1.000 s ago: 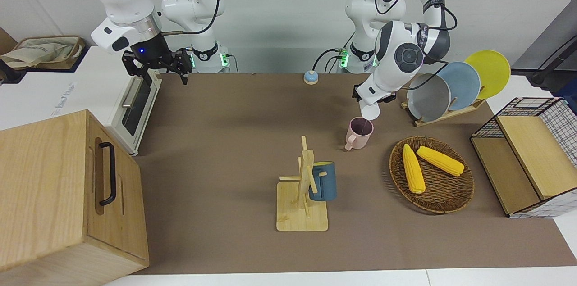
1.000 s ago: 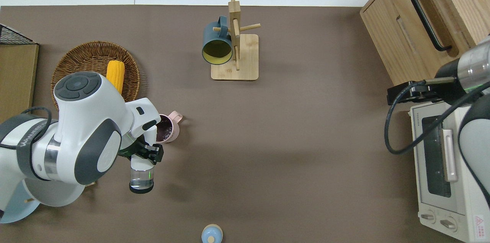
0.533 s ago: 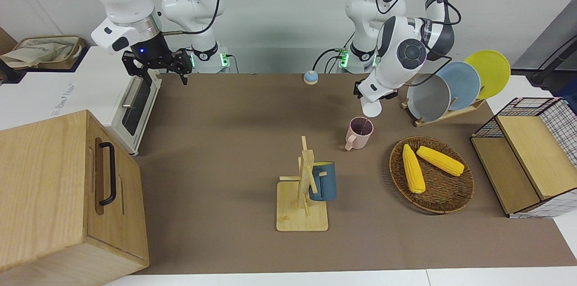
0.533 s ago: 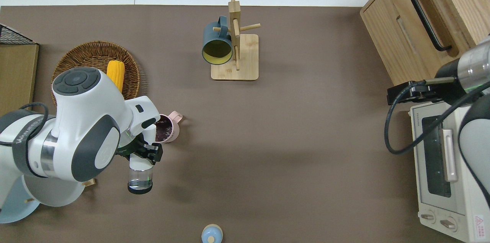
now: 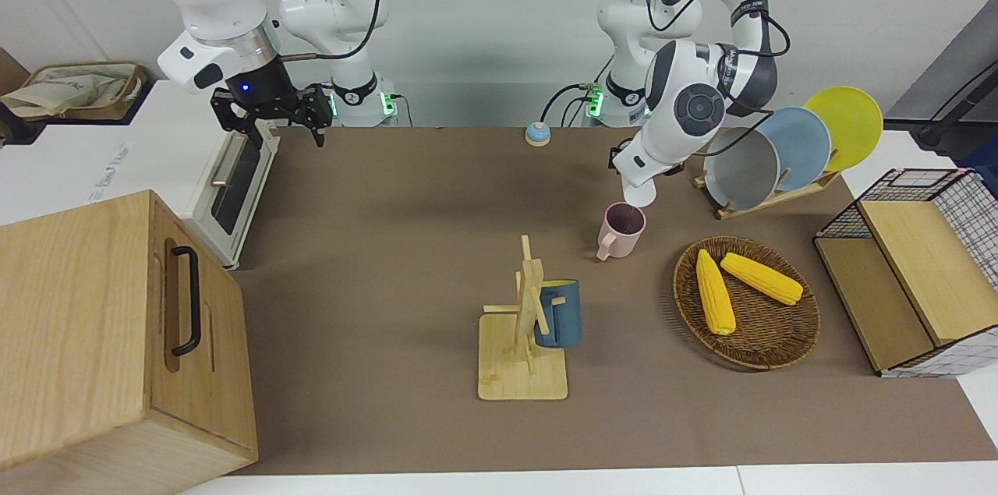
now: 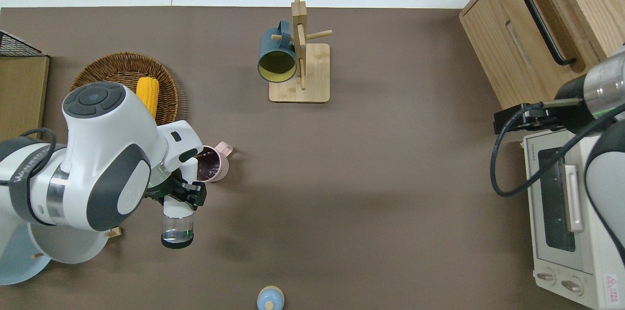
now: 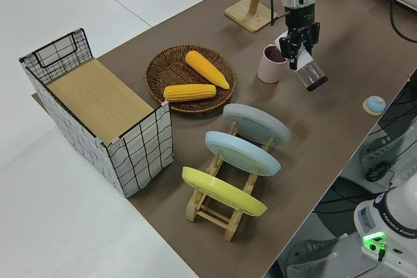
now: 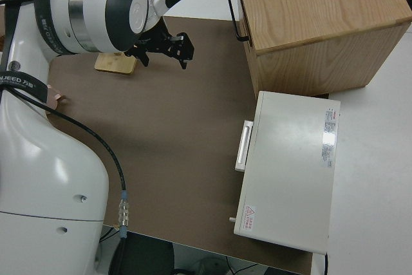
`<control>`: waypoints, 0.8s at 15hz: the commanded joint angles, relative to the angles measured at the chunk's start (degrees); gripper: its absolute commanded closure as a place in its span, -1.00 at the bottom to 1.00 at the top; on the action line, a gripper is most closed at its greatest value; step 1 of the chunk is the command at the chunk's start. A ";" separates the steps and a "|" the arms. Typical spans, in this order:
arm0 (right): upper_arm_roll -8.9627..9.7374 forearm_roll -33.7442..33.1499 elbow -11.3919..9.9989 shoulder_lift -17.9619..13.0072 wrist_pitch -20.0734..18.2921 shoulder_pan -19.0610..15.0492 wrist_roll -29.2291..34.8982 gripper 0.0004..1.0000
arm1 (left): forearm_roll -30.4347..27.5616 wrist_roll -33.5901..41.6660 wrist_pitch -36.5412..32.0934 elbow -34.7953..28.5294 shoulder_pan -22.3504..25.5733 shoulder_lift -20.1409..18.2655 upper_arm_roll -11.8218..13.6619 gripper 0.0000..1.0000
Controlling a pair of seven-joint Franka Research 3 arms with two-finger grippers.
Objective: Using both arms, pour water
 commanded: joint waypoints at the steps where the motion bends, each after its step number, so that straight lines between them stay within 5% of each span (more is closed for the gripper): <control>1: 0.07 0.69 -0.35 -0.70 0.15 -0.30 -1.15 -0.98 | 1.51 -1.45 -2.26 1.97 -1.16 -0.03 0.50 1.00; 12: 0.07 0.69 -0.35 -0.70 0.15 -0.30 -1.15 -0.98 | 1.42 -3.56 -2.00 1.97 -1.25 -0.11 0.24 1.00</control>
